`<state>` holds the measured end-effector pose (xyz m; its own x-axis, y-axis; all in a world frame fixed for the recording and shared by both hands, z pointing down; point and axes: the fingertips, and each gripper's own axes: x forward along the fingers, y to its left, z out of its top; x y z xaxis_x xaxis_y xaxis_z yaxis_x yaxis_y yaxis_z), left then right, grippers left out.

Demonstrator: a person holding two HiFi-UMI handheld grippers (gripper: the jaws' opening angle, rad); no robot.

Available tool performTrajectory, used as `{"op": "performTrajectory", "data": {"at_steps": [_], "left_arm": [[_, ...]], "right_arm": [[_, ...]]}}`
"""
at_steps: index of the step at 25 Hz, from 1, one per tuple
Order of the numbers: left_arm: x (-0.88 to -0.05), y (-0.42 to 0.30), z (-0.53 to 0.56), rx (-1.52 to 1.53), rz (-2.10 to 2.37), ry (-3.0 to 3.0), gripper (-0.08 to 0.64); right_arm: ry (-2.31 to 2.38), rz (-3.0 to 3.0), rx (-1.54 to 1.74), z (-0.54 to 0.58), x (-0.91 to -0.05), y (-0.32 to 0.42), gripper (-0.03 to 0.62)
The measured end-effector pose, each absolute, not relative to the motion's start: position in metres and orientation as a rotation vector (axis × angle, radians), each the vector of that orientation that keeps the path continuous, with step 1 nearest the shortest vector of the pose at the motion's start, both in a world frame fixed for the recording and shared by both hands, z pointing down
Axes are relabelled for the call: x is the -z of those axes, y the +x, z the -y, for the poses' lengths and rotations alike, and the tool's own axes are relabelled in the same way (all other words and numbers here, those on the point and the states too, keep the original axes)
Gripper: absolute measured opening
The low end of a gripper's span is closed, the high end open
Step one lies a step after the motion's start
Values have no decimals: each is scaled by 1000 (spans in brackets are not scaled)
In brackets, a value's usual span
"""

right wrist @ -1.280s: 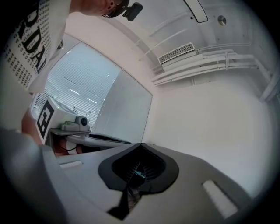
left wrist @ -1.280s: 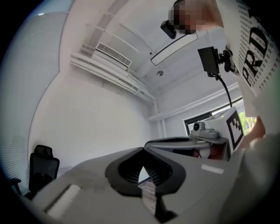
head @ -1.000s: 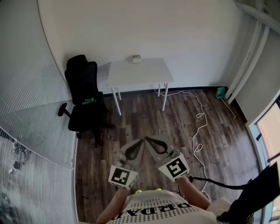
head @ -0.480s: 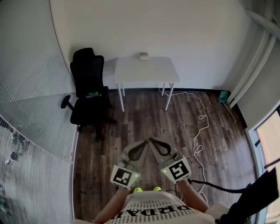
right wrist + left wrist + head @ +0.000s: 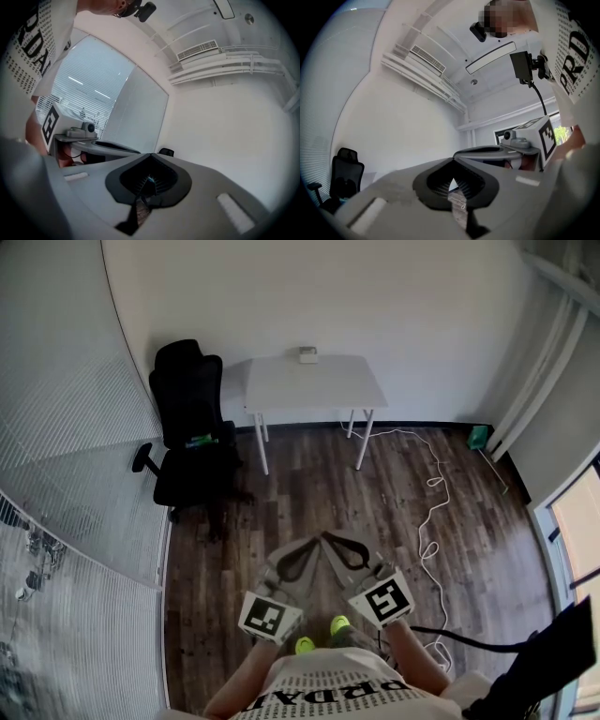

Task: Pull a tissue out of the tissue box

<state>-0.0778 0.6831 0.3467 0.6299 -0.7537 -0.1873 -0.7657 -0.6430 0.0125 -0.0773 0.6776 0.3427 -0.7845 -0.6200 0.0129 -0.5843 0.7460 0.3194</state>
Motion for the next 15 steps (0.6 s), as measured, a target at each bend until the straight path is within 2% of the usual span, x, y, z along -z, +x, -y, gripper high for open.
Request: {"op": "performTrajectory", "data": {"at_steps": [15], "left_arm": [[-348,-56,-628,-204,-1347,-2741,-9]], "right_arm": [[933,2853,406,-622,-347,-56,3]]}}
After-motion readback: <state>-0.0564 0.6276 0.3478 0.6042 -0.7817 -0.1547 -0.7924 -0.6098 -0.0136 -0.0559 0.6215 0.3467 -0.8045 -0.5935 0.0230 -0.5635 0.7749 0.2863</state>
